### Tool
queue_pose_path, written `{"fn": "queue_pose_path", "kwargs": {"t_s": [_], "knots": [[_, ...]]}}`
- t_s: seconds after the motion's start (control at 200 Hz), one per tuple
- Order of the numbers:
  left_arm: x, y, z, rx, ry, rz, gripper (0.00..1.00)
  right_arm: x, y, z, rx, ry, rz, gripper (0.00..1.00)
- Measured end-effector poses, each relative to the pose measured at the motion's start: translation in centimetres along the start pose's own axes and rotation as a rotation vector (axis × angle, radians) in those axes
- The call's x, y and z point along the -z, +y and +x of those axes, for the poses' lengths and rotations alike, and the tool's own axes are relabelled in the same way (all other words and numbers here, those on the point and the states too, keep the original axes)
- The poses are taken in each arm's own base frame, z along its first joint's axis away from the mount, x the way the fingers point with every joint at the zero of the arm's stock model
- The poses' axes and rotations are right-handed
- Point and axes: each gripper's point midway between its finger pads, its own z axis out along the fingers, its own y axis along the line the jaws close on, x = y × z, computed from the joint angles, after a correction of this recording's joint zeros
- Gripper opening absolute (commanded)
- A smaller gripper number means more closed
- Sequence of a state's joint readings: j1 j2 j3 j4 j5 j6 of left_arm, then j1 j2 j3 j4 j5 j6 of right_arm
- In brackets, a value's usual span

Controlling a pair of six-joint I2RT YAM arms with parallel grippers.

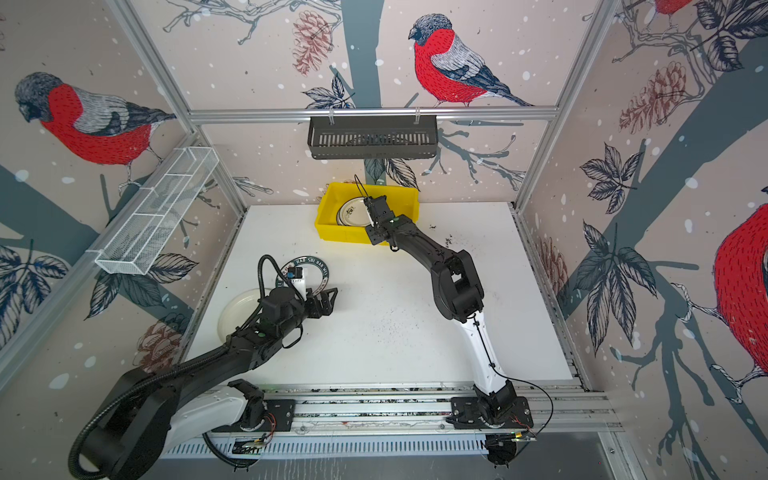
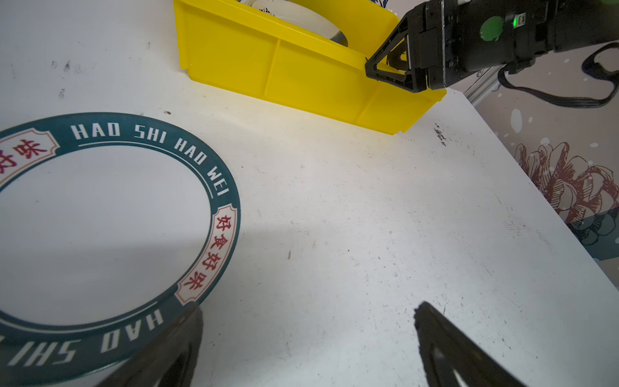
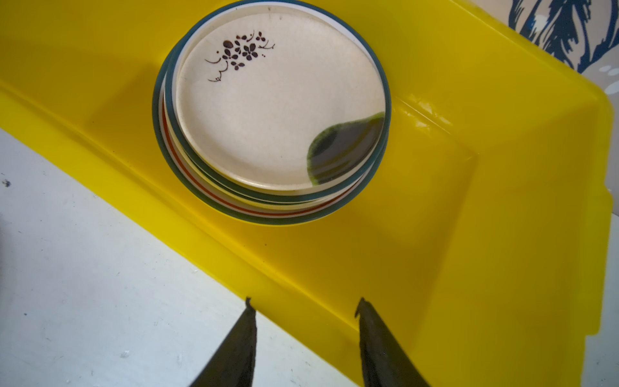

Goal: Place the plates into the plastic bin on the countertop

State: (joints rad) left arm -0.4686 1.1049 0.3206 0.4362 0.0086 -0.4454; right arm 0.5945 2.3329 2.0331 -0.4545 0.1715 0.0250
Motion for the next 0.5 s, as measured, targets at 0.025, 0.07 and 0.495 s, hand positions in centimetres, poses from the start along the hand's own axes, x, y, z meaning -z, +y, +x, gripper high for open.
{"fn": "queue_pose_path", "kwargs": {"t_s": [0.025,0.07,0.495], "knots": [[0.0,0.0,-0.1,0.0,-0.003,0.001,0.98,0.0,0.0,0.0,0.003,-0.001,0.002,0.49],[0.1,-0.1,-0.2,0.0,-0.009,0.004,0.98,0.1,-0.1,0.0,0.008,-0.001,0.005,0.5],[0.4,-0.2,-0.8,0.001,-0.03,0.004,0.98,-0.2,-3.2,1.2,0.088,0.079,0.031,0.53]]}}
